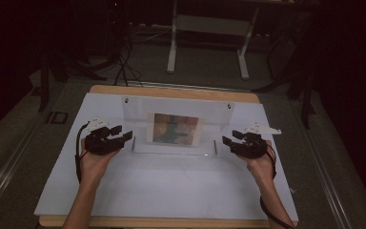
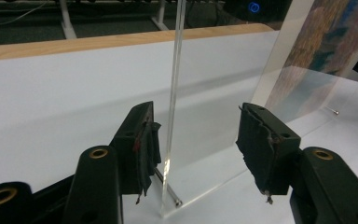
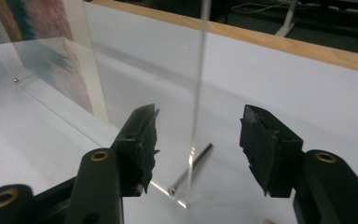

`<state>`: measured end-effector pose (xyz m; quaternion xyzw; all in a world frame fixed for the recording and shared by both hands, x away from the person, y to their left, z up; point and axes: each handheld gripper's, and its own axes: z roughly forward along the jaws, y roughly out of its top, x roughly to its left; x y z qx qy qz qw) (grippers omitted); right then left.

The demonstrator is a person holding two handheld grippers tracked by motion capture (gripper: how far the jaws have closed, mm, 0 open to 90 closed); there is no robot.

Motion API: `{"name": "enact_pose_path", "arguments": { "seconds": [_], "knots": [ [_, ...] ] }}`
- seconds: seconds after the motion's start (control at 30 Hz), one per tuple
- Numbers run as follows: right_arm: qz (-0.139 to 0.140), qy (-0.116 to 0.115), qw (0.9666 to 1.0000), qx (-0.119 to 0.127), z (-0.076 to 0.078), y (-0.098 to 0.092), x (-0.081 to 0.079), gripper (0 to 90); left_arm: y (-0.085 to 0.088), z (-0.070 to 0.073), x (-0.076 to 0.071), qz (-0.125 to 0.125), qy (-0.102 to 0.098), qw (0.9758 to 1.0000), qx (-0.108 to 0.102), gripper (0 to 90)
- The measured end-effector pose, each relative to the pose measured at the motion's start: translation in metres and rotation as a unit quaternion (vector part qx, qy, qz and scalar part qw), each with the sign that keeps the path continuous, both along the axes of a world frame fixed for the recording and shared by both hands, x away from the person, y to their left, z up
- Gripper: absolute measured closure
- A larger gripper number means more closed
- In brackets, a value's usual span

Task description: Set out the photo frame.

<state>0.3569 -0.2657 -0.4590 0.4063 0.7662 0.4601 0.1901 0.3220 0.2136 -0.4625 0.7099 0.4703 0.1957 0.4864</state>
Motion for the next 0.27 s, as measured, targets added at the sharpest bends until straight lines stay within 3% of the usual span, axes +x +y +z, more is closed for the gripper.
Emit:
{"name": "enact_pose_path", "arguments": {
  "seconds": [0.13,0.27],
  "knots": [
    [-0.004,0.005,1.0,0.003,-0.002,-0.007,-0.003,44.0,0.004,-0.003,-0.004,0.007,0.001,0.9999,-0.01,45.8],
    [-0.002,0.011,0.9997,0.021,-0.005,-0.014,-0.005,40.2,0.01,-0.004,-0.007,0.016,0.0,0.9999,-0.006,44.9]
  ]
}}
